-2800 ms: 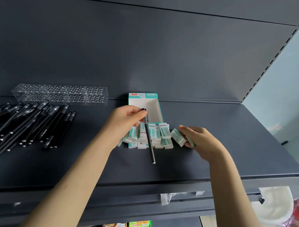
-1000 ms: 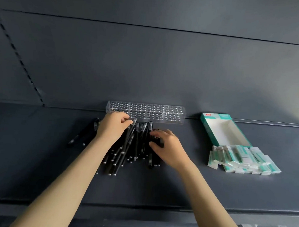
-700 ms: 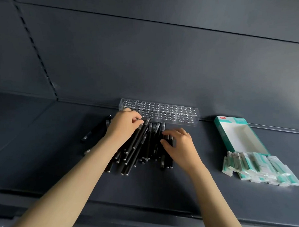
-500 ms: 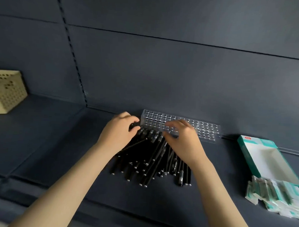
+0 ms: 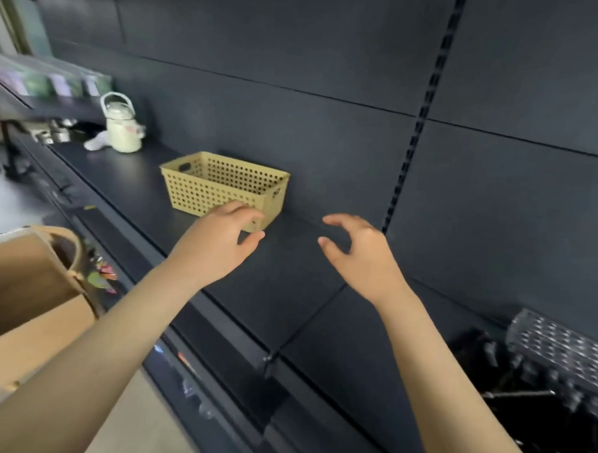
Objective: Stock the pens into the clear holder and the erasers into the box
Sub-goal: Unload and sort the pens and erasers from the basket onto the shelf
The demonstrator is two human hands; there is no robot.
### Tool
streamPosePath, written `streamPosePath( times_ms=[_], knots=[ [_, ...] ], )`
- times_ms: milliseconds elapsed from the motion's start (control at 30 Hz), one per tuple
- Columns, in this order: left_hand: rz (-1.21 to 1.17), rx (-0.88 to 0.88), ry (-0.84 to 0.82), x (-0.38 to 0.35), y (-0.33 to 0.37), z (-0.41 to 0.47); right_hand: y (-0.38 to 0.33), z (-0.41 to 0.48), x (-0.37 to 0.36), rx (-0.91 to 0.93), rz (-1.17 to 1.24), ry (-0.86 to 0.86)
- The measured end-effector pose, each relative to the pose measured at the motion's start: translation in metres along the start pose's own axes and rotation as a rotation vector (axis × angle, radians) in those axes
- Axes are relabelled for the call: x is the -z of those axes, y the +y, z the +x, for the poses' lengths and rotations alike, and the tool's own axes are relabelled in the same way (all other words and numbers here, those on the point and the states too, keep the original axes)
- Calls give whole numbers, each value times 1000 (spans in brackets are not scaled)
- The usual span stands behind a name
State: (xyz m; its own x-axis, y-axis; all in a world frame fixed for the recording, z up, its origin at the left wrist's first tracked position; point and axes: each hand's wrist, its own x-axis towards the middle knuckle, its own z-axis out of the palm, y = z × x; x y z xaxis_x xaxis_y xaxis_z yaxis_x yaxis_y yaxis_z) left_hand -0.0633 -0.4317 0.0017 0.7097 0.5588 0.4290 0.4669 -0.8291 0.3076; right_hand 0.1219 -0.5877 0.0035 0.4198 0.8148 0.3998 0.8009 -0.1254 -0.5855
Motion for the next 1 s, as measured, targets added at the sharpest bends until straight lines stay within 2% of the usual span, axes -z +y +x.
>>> streamPosePath(
  times_ms=[200, 367, 767, 1000],
  knots=[
    [22, 6, -30, 31, -131, 49, -53, 95, -98, -8, 20, 23],
    [8, 9, -52, 40, -196, 93, -73, 159, -148, -83, 17, 13],
    [82, -47, -124, -4, -273, 221, -35, 285, -201, -146, -174, -44],
    [134, -95, -126, -37, -298, 265, -21, 303, -226, -234, -252, -268]
  ],
)
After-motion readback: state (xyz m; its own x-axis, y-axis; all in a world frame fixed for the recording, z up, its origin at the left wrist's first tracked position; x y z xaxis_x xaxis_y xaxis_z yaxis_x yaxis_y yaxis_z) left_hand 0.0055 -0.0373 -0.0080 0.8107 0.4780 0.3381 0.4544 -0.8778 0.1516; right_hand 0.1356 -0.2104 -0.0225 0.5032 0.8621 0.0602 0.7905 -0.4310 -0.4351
